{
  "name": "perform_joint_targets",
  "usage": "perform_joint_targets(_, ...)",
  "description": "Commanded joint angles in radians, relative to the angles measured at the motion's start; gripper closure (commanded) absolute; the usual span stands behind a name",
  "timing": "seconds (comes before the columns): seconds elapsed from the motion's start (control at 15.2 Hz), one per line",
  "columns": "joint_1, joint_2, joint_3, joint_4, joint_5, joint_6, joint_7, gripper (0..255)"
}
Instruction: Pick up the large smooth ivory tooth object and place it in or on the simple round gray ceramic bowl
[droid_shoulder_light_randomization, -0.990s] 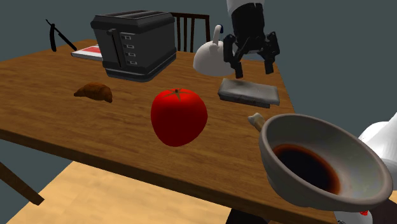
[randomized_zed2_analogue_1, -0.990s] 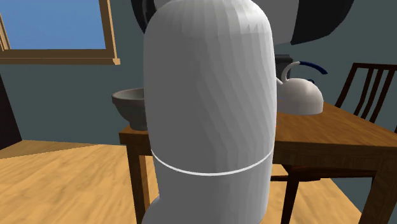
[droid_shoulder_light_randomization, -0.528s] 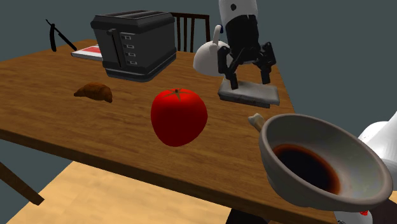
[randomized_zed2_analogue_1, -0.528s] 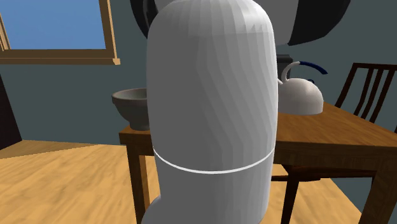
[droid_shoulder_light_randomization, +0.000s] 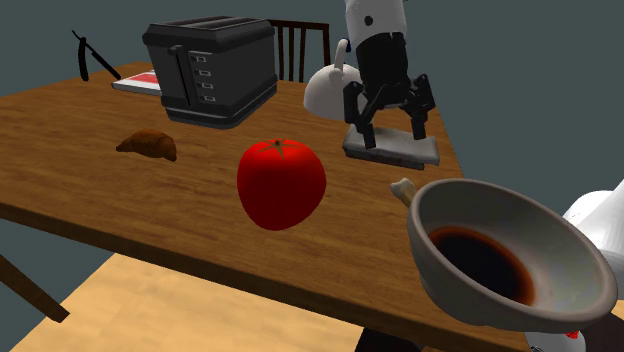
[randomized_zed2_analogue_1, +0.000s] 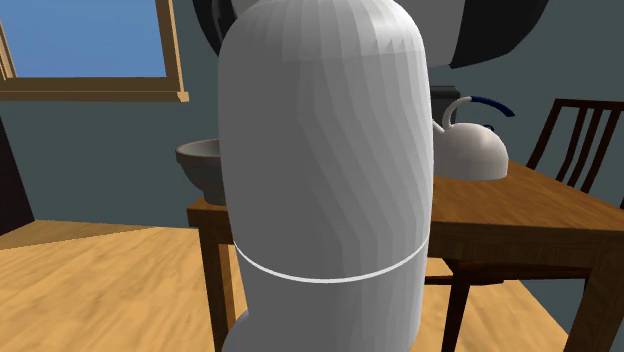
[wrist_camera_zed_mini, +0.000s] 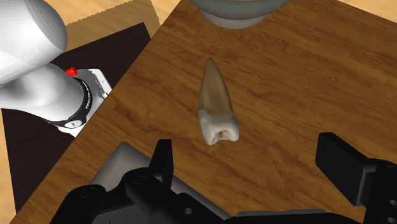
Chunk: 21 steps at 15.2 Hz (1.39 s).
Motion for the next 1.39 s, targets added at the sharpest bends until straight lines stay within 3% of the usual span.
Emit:
perform_joint_targets(0.0,0.0,0.0,0.0,0.0,0.0,0.0,0.0,0)
perform_joint_targets(0.07,0.0,0.0,0.0,0.0,0.0,0.0,0.0,255)
perform_joint_targets(0.66,0.0,0.0,0.0,0.0,0.0,0.0,0.0,255)
perform_joint_targets(0.73,0.0,0.0,0.0,0.0,0.0,0.0,0.0,0)
perform_joint_targets(1.19,0.072,-0.449,0.082,-0.413,-0.035,0.29,-0.077,0)
perform_joint_targets(1.32,0.076,-0.46,0.089,-0.445,-0.028,0.313,-0.08,0)
